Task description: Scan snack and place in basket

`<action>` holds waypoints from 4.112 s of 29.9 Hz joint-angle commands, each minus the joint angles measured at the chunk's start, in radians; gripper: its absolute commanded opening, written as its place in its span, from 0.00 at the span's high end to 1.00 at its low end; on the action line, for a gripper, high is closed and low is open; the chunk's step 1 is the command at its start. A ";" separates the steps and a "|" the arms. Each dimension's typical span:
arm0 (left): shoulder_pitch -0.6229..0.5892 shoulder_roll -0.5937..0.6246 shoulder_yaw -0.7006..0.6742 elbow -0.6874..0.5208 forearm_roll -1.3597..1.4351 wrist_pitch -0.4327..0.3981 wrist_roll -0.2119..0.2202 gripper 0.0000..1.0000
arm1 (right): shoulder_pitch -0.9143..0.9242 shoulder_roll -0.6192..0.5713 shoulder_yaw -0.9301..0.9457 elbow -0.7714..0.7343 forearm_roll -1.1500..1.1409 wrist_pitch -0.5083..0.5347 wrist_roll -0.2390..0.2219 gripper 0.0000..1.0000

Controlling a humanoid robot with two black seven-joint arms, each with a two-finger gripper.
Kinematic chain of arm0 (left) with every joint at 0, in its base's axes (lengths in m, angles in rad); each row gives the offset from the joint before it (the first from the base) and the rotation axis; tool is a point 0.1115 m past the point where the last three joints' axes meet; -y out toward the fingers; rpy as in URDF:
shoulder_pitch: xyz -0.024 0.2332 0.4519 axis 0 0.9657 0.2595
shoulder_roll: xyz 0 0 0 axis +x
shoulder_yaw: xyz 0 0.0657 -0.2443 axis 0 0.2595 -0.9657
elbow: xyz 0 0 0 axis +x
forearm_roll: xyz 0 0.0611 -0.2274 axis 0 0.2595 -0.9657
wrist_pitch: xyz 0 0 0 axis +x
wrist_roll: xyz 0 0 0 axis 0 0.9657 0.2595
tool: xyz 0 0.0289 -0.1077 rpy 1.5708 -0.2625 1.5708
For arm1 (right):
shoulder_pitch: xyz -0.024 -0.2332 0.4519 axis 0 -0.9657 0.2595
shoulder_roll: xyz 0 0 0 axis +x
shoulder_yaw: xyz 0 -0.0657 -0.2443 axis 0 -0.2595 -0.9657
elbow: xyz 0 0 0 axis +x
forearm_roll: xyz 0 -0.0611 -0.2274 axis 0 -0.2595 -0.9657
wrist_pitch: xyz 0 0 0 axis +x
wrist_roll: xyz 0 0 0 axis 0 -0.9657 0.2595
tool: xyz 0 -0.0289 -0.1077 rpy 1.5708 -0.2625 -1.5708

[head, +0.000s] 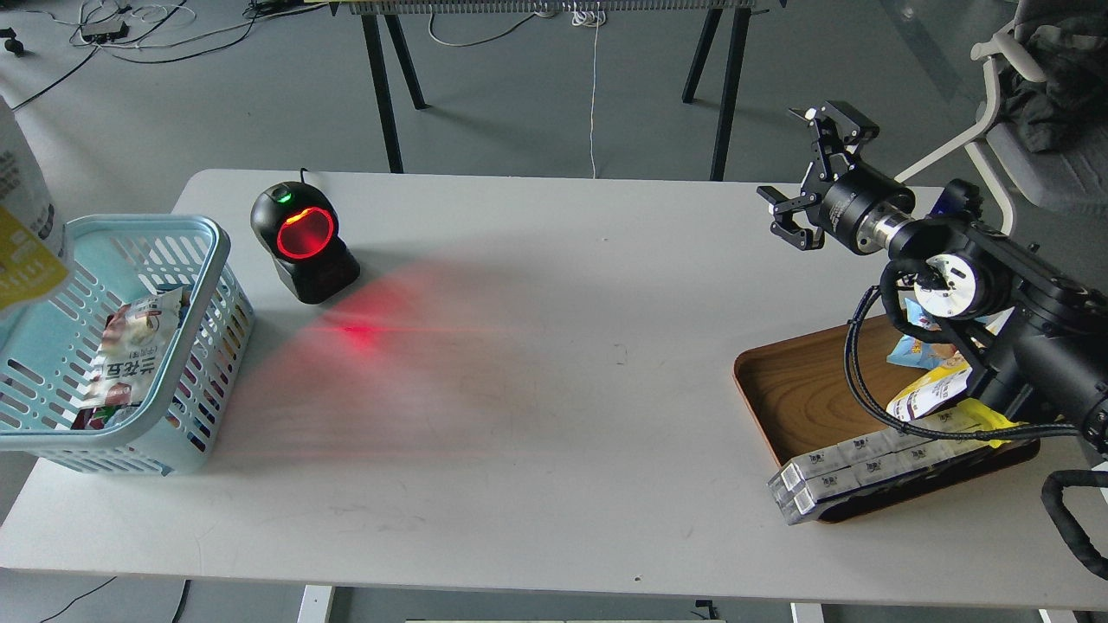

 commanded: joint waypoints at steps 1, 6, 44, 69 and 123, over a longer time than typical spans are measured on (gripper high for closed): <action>0.000 0.002 0.100 0.015 -0.009 0.056 0.004 1.00 | 0.000 -0.001 -0.002 0.000 0.000 0.000 0.000 0.00; 0.000 -0.004 0.192 0.018 -0.046 0.119 0.002 1.00 | 0.000 -0.001 -0.003 0.000 0.000 0.000 0.000 0.00; -0.006 -0.059 0.094 0.068 -0.320 0.291 0.010 0.01 | 0.038 0.055 -0.002 0.003 0.002 -0.005 -0.005 0.00; -0.018 -0.260 -0.081 0.318 -1.424 0.420 0.013 0.01 | 0.037 0.055 0.078 0.006 0.012 -0.015 -0.008 0.00; 0.024 -0.941 -0.168 0.541 -1.933 0.257 0.011 0.01 | -0.161 -0.093 0.426 0.290 0.129 -0.037 -0.006 0.00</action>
